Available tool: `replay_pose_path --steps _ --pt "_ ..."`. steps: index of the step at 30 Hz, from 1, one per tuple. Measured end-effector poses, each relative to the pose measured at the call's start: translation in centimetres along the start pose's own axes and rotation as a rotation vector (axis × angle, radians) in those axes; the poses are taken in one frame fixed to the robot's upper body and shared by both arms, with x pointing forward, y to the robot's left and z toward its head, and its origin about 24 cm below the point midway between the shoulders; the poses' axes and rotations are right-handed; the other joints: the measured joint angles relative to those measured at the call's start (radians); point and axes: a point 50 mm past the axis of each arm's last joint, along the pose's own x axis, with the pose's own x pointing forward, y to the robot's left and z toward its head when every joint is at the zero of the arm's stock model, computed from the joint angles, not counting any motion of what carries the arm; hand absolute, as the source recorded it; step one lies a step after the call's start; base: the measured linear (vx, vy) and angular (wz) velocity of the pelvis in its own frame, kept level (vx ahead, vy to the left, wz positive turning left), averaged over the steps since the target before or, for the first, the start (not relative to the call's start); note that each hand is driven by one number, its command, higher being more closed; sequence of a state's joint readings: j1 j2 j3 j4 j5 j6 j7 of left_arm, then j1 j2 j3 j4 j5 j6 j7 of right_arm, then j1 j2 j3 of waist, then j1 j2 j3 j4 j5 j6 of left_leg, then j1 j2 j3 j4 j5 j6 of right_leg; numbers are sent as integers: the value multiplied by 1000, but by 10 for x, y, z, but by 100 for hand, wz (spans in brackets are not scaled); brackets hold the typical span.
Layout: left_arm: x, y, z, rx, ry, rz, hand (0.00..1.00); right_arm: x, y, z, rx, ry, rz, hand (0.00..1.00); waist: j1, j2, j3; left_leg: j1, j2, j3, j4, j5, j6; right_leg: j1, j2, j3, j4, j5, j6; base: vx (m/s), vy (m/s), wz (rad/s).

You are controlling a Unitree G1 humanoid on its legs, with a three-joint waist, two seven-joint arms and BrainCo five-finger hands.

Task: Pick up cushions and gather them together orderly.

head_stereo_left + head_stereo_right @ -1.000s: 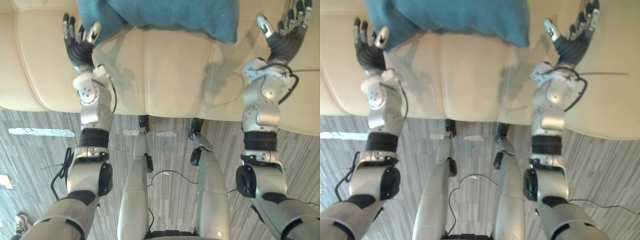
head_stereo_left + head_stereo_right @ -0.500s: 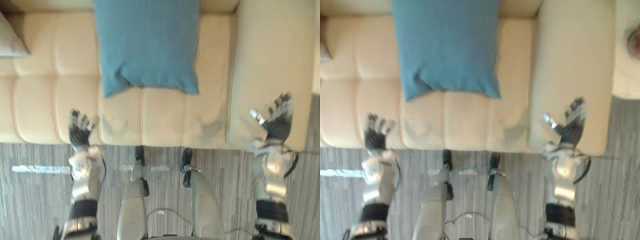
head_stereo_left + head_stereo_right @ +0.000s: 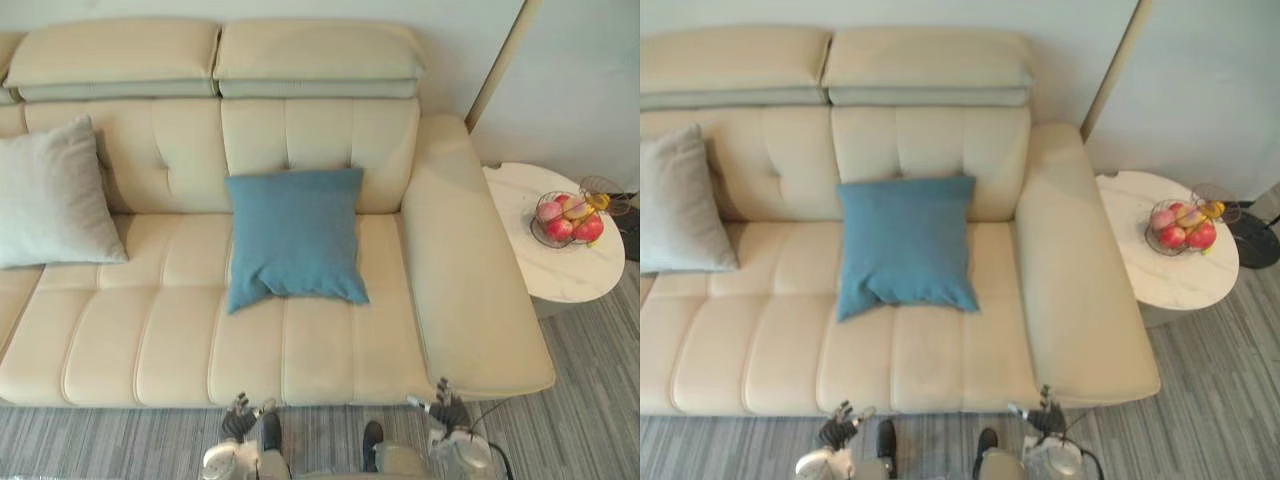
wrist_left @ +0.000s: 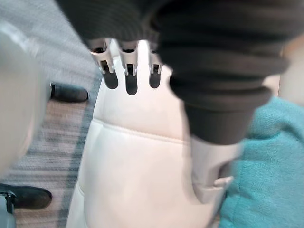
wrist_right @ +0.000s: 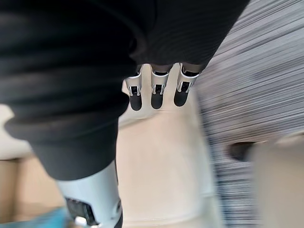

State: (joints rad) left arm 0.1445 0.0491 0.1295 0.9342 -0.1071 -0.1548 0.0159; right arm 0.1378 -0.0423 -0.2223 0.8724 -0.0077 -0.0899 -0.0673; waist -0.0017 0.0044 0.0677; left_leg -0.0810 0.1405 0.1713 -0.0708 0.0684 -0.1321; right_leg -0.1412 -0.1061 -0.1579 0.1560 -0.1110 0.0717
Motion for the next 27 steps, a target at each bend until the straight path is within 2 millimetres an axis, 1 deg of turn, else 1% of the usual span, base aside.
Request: replay_pose_path --steps 1,3,7,10,11,12,13,14,15,16,17,18,19,20,21,22,23,24,25,26,27 --pt "-1 5 -5 18 31 12 0 0 -2 -6 -11 27 -6 0 -2 0 -1 17 -2 0 -5 -3 0 22 1 3 -18 8 3 90 41 -2" --pt "-2 9 -11 42 58 21 0 0 -3 -9 -18 49 -14 0 -8 -2 -5 34 -7 -1 -15 -3 0 42 1 5 -43 20 7 56 38 -2" --pt "-1 15 -9 88 61 27 0 3 -1 -10 -15 73 -11 0 -11 -4 -7 66 -16 -4 -16 -6 4 96 -1 6 -86 37 12 28 34 2" --pt "0 16 -7 104 63 31 0 4 -2 -8 -19 69 -13 0 -11 0 -6 69 -18 -17 -15 -6 5 107 -1 1 -94 41 11 -29 9 7" --pt "1 16 -6 110 62 32 0 6 -2 -3 -21 59 -13 0 -11 1 -4 62 -18 -21 -11 -6 5 104 -1 -2 -94 44 11 -86 13 12" --pt "3 15 -3 110 54 40 0 9 -3 4 -27 45 -19 0 -11 3 14 44 -20 -28 5 -6 5 97 -4 -7 -92 47 11 -125 18 13" --pt "5 12 2 107 41 39 0 12 -4 12 -36 27 -23 0 -12 6 27 20 -21 -34 18 -6 5 76 -8 -11 -83 47 10 -128 20 10" --pt "6 10 4 105 37 37 0 13 -5 14 -42 20 -25 0 -12 7 26 3 -21 -36 26 -2 7 56 -9 -12 -68 48 10 -121 14 9" --pt "6 7 6 101 27 32 0 14 -4 19 -52 8 -25 0 -12 13 27 -41 -14 -46 50 3 7 12 -10 -15 -33 46 4 -108 -14 16" --pt "8 3 11 96 8 22 0 17 0 30 -58 -23 -14 0 -13 19 30 -94 -8 -57 78 9 1 -36 -10 -30 4 41 -7 -113 -28 22" --pt "8 2 14 97 -3 20 0 18 2 34 -59 -36 -10 0 -13 21 35 -104 -12 -68 70 29 -8 -42 -10 -35 6 42 -11 -141 -37 28" --pt "9 -3 16 97 -8 6 0 18 4 38 -53 -48 -6 0 -14 25 39 -94 -8 -76 58 36 -25 -46 -27 -62 3 54 -28 -120 -13 15" --pt "9 -4 15 95 -8 5 0 19 5 39 -51 -50 -5 0 -9 21 43 -96 -10 -69 105 8 -17 -46 -30 -62 7 53 -30 -110 1 -7" --pt "9 -8 16 84 -9 -1 0 19 8 42 -40 -59 -1 0 -8 -4 60 -111 -17 -54 372 -146 19 -28 -59 -52 24 52 -32 -121 12 -28" --pt "8 -7 15 82 -10 1 0 17 6 42 -37 -73 -7 0 -14 5 54 -86 -12 -46 549 -227 -17 -9 -69 -46 23 59 -26 -98 7 -28" --pt "8 -8 15 81 -10 -1 0 17 4 42 -40 -75 -9 0 -17 14 48 -68 -7 -48 580 -250 -47 -9 -67 -45 22 63 -23 -116 62 -12" --pt "9 -12 17 84 -15 -11 0 18 1 43 -46 -74 -14 0 -39 38 37 -24 5 -52 573 -295 -91 -23 -58 -46 20 78 -14 -125 189 2" --pt "11 -16 22 88 -28 -24 0 19 1 45 -46 -74 -14 0 -51 51 32 -3 3 -62 476 -339 -84 -50 -48 -46 19 105 -3 -151 230 7" --pt "14 -18 28 95 -43 -31 0 20 1 49 -39 -79 -18 0 -51 57 31 4 -8 -64 411 -351 -59 -74 -45 -44 9 129 4 -180 221 8" --pt "17 -18 36 107 -55 -32 0 20 8 47 -31 -66 -3 0 -55 23 56 12 -33 -64 362 -345 -28 -90 -57 -29 2 153 11 -202 151 -8" --pt "17 -14 36 133 -49 -26 0 19 17 43 -39 -47 21 0 -49 -15 80 18 -59 -47 354 -330 -3 -91 -71 -8 -15 184 14 -223 138 -29"
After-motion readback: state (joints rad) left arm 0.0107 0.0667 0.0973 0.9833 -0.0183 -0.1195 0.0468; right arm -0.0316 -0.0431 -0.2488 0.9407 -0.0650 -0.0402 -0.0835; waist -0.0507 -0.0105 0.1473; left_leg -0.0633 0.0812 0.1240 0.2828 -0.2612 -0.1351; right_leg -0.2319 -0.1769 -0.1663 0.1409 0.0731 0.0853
